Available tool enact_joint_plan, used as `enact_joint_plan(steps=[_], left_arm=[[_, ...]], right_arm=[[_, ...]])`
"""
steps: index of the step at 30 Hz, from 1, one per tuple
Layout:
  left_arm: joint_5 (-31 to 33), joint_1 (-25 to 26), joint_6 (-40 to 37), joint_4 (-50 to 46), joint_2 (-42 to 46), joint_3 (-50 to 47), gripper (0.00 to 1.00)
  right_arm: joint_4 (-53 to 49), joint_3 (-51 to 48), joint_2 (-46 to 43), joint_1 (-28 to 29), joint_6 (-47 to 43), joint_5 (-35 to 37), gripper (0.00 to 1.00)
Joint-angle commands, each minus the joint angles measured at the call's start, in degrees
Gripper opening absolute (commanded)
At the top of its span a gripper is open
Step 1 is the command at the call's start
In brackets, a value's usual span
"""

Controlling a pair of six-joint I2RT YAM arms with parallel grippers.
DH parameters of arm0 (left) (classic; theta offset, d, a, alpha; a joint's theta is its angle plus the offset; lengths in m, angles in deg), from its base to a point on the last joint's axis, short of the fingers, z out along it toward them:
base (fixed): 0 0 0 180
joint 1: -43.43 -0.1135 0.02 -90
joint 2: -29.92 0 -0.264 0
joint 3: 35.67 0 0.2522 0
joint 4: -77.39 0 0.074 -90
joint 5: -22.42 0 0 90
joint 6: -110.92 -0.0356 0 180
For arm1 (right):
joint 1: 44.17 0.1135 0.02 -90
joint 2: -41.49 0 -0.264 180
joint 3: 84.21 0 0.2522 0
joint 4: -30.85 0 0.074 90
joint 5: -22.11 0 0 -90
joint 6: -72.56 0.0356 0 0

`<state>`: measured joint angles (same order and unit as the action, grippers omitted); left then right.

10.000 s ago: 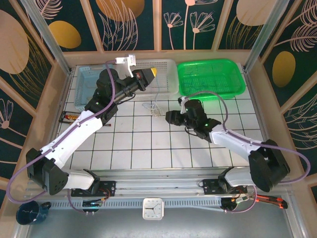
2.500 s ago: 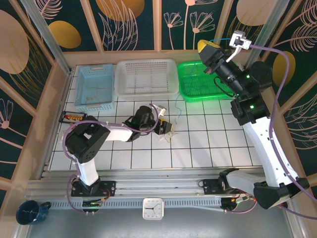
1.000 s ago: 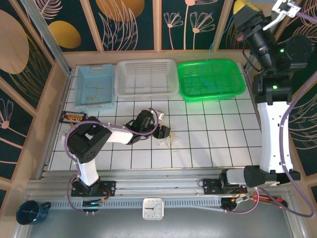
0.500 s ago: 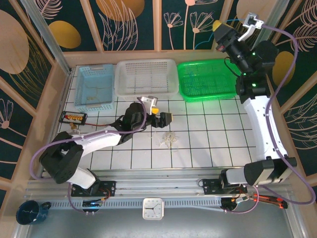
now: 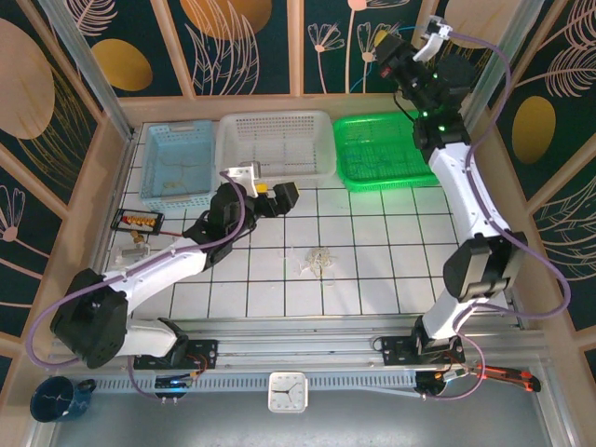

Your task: Untangle the cables

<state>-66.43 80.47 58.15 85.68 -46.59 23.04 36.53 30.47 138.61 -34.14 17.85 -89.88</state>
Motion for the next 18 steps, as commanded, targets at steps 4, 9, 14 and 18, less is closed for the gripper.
enact_joint_plan(steps=[4,9,14,18], left_arm=[[2.09,-0.79,-0.63,-5.01,1.8,4.8,0.99],[3.15,-1.21,-1.87,-6.21,2.42,6.58,0.99],[3.6,-1.52,-3.03,-7.64,1.8,8.42,0.99],[3.22,-1.7,-3.39,-8.99,1.01,9.63,0.99]], right_arm=[[1.61,8.16,4.25,-1.2,-3.05,4.8,0.0],[1.62,9.39,5.78,-3.29,-3.29,6.9,0.0],[2.38,5.87,5.57,-4.82,-3.99,9.48,0.0],[3.94,-0.42,4.75,-5.29,-5.17,11.73,0.0]])
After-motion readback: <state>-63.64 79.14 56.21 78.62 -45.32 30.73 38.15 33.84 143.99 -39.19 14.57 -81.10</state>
